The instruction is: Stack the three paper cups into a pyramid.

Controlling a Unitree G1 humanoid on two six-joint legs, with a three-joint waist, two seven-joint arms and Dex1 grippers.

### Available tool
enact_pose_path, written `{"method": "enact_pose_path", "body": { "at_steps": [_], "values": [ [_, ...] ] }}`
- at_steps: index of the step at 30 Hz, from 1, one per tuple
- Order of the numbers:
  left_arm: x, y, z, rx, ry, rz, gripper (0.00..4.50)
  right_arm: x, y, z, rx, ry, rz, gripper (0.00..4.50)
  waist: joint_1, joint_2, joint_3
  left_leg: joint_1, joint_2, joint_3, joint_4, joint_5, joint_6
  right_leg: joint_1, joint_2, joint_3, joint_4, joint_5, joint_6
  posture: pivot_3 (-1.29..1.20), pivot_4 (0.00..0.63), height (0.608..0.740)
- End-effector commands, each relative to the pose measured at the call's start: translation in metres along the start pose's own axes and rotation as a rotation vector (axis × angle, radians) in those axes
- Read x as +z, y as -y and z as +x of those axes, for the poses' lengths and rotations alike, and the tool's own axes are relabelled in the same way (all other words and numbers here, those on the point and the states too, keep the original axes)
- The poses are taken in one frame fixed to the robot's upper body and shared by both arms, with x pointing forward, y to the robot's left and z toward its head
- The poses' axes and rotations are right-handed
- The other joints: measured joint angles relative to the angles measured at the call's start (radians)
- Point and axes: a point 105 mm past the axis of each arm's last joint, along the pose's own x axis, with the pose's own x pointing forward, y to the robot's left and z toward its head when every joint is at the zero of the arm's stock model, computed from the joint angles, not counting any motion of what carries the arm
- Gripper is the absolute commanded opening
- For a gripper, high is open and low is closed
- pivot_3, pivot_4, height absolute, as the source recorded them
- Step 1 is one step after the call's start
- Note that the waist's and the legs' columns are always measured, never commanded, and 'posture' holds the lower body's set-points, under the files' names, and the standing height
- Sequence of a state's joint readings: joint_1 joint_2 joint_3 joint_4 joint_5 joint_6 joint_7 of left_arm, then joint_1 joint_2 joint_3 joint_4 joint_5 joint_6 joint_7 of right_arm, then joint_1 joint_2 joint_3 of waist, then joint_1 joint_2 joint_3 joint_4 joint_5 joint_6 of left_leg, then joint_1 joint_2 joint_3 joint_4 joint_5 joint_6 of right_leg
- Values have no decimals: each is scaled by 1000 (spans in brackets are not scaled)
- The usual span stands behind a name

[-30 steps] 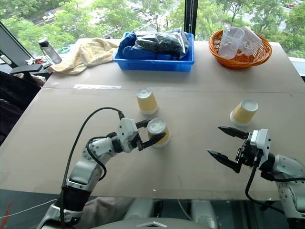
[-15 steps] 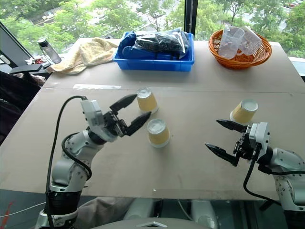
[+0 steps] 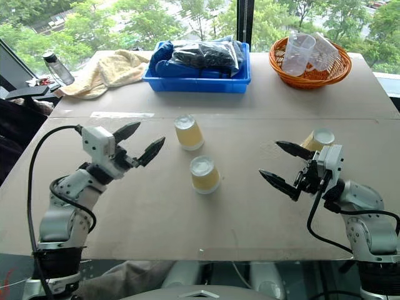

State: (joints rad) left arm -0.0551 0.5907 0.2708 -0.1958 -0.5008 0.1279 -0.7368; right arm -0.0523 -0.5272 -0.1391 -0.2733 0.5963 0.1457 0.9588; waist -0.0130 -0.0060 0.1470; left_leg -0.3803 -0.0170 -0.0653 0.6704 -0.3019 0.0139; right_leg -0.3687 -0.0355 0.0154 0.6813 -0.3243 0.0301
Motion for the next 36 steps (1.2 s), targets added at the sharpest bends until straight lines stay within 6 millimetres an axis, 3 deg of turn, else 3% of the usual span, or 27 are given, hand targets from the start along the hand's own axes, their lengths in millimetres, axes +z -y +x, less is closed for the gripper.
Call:
{"method": "enact_pose_path", "body": {
  "at_steps": [1,7,12,16,23,26,36],
  "values": [
    [29,6,-23,-161,26,3,4446,-7,9,25,-39,-32,-42,4500,-5,0,0,0,0,0,0,0,0,0,0,0,0,0,0,0,150,740],
    [48,10,-58,-357,-81,-21,4446,-18,13,101,33,-38,-65,4500,-12,1,1,0,0,1,0,1,-1,-2,0,1,3,0,0,0,150,740],
    [59,-2,-70,-322,-130,15,4446,-27,17,154,63,-102,-47,4500,-15,1,2,-3,-1,1,0,1,-3,-7,0,1,7,0,-1,0,150,740],
    [61,-5,-80,-274,-138,17,4446,-14,12,198,109,-73,-7,4500,-35,0,3,-3,-2,2,0,2,-3,-9,-1,2,9,0,0,0,150,740],
    [62,-9,-90,-209,-150,20,4446,-2,-11,234,237,-76,-16,4500,-52,1,3,-2,-1,2,-1,2,-3,-11,-1,2,13,0,-1,0,150,740],
    [63,-8,-89,-204,-141,15,4446,-1,-21,240,297,-90,-28,4500,-53,1,3,-2,-2,2,-1,2,-3,-11,-1,2,13,0,-1,0,150,740],
    [59,-10,-91,-186,-139,5,4446,-2,-24,263,257,-166,-86,4500,-57,1,4,-2,-2,2,-1,2,-4,-13,-1,2,14,0,-1,0,150,740]
  ]
}}
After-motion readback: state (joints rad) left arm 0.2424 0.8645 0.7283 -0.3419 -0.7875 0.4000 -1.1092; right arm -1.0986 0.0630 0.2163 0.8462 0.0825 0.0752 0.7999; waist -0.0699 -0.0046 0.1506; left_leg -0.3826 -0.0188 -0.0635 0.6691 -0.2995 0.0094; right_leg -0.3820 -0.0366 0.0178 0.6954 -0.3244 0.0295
